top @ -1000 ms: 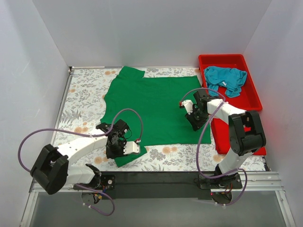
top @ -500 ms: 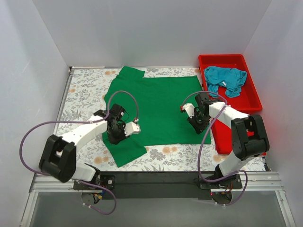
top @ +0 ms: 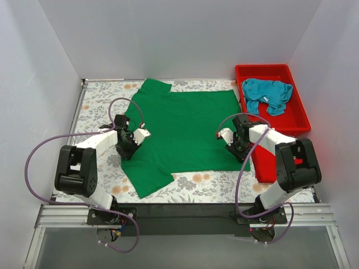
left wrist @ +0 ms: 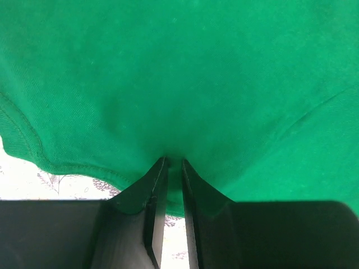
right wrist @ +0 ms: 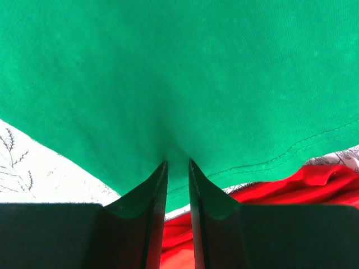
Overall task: Fold and stack the t-shirts
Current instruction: Flatten the tshirt out
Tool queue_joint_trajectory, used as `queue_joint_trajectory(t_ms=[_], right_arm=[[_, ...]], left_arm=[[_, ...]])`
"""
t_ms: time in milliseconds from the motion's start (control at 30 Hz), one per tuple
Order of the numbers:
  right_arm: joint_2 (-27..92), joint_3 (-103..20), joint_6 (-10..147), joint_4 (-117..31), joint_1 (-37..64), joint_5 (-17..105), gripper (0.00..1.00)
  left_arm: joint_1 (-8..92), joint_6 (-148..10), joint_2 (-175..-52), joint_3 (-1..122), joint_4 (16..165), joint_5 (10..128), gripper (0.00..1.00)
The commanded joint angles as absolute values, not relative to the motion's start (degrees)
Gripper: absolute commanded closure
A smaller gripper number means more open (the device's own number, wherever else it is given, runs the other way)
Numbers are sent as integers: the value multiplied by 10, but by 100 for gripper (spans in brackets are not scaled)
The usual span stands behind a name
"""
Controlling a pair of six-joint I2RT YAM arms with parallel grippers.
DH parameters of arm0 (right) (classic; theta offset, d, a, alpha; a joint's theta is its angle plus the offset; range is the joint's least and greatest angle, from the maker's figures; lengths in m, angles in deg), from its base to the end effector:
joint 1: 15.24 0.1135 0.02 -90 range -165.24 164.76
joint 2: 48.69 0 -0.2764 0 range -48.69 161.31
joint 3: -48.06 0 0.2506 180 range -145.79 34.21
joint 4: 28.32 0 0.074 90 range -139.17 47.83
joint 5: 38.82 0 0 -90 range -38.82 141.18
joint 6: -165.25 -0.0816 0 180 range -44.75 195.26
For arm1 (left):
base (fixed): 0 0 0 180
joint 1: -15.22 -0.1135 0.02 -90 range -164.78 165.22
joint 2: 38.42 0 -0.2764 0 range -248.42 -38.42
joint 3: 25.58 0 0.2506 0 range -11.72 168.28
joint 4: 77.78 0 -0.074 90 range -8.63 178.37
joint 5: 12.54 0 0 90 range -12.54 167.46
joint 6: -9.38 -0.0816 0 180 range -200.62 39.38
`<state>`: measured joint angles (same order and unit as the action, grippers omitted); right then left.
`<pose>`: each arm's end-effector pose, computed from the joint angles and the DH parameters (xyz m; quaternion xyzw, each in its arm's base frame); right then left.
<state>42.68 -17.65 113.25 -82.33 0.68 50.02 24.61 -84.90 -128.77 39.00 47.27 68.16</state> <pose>0.2692 0.0785 0.1282 -0.4523 0.8872 -0.0073 0.0903 0.2665 -0.0574 0.1284 0.1247 0.9856 -0.0843 0.0769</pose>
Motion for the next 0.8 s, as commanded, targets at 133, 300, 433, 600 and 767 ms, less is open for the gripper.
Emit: queue_joint_trajectory(t_ms=[133, 300, 433, 600, 767], right_arm=[[447, -167, 1135, -822, 21, 487, 73], [420, -164, 1138, -859, 51, 455, 73], [379, -173, 1143, -909, 56, 433, 71], [358, -227, 1139, -915, 44, 435, 71], [400, -242, 1133, -909, 44, 422, 72]], left_arm=[[212, -861, -1248, 267, 450, 710, 85], [209, -845, -1159, 225, 414, 722, 85], [208, -836, -1137, 282, 330, 670, 83], [208, -780, -1167, 430, 328, 630, 81], [187, -734, -1271, 494, 383, 624, 81]])
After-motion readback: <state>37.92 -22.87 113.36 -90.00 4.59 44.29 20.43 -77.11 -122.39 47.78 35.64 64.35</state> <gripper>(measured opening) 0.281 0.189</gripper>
